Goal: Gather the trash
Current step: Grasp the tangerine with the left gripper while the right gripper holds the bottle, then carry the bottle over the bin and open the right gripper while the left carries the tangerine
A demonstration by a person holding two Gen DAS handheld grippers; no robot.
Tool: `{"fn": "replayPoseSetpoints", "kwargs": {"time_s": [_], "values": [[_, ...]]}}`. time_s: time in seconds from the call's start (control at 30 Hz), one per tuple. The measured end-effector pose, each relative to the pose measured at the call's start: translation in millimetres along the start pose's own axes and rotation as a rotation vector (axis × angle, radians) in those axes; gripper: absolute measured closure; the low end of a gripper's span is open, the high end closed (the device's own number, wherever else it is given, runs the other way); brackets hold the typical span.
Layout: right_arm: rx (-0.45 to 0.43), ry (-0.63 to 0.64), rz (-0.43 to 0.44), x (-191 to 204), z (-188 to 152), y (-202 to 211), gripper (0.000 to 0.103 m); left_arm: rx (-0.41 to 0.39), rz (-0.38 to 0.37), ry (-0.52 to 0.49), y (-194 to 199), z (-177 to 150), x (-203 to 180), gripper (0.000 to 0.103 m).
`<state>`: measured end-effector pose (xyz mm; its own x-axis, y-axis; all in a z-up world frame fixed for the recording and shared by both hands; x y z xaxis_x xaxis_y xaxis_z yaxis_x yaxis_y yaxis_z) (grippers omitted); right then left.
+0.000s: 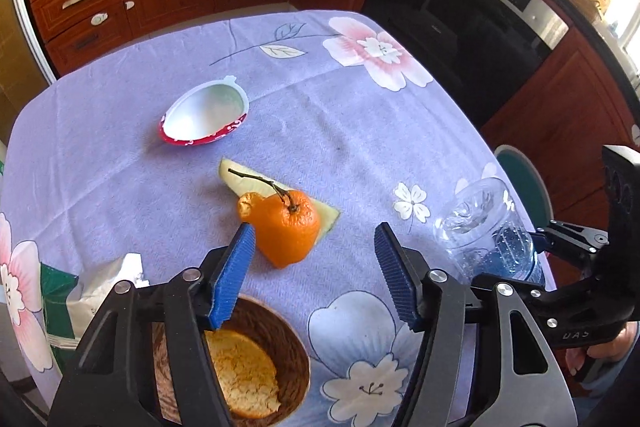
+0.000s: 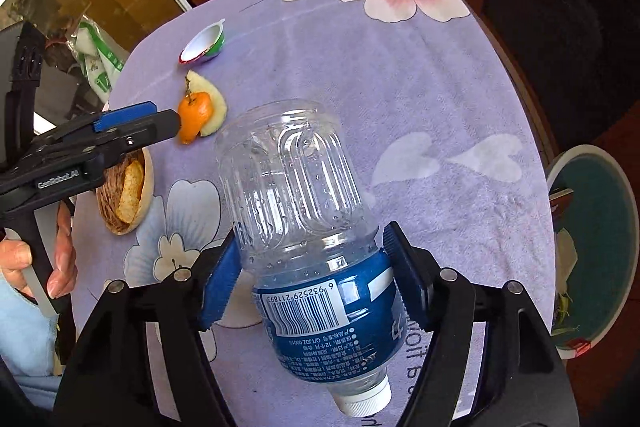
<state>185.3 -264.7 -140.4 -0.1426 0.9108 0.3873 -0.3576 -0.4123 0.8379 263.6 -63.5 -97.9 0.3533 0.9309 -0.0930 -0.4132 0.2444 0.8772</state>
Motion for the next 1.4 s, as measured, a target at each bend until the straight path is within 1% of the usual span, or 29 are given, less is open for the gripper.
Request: {"fn": "replayPoseSetpoints", "kwargs": {"time_s": [0.07,0.23,0.33,0.43,0.47,0.5,0.6,0.7,0.8,0.93,1.13,1.27,1.4], "values": [[-0.006,-0.007,0.012,-4,3,-1,0.037,0.024,0.007,0.006,-10,2,1,0.048],[-0.016,-0.012,0.041,-11,8,-1,0.037,0.039,0.031,0.037,-19,4,11,0.048],[-0.022,-0.020,0.058,-13,8,-1,0.037,0.046,0.062,0.057,-19,3,17,0.048],[-0.033,-0.026,0.063,-16,7,0,0.037,0.045,0.063,0.065,-18,2,18,0.048],[-0.037,-0.030,0.063,-18,7,1,0.037,0.043,0.068,0.061,-19,2,18,0.051],[-0.041,-0.035,0.063,-20,7,2,0.037,0.044,0.078,0.052,-20,1,16,0.065],[-0.053,-0.054,0.063,-24,4,5,0.037,0.035,0.107,0.033,-19,0,12,0.079],[-0.063,-0.071,0.061,-28,1,9,0.037,0.018,0.117,0.032,-12,-3,10,0.083],[-0.077,-0.083,0.064,-31,-3,15,0.037,-0.014,0.134,0.019,3,-4,4,0.084],[-0.107,-0.098,0.070,-35,-5,29,0.037,-0.058,0.132,-0.014,27,-3,-11,0.084],[-0.177,-0.117,0.067,-46,-12,61,0.037,-0.106,0.084,-0.069,54,2,-51,0.084],[-0.234,-0.155,0.055,-66,-22,88,0.037,-0.130,0.035,-0.110,66,5,-86,0.084],[-0.296,-0.221,0.031,-101,-32,119,0.037,-0.137,-0.026,-0.174,69,9,-129,0.084]]}}
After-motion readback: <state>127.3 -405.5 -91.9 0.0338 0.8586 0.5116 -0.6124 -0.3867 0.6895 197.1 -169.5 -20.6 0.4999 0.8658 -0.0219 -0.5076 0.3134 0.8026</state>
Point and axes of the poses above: each gripper's, at about its wrist camera, not at the fingertips, and y roughly against the way its jaws point, x to its left, z to its top, the point moved 3 cm from there along -y, roughly the way its jaws point, and after that the axes turned 7 degrees about z, right-handed, at the moved point
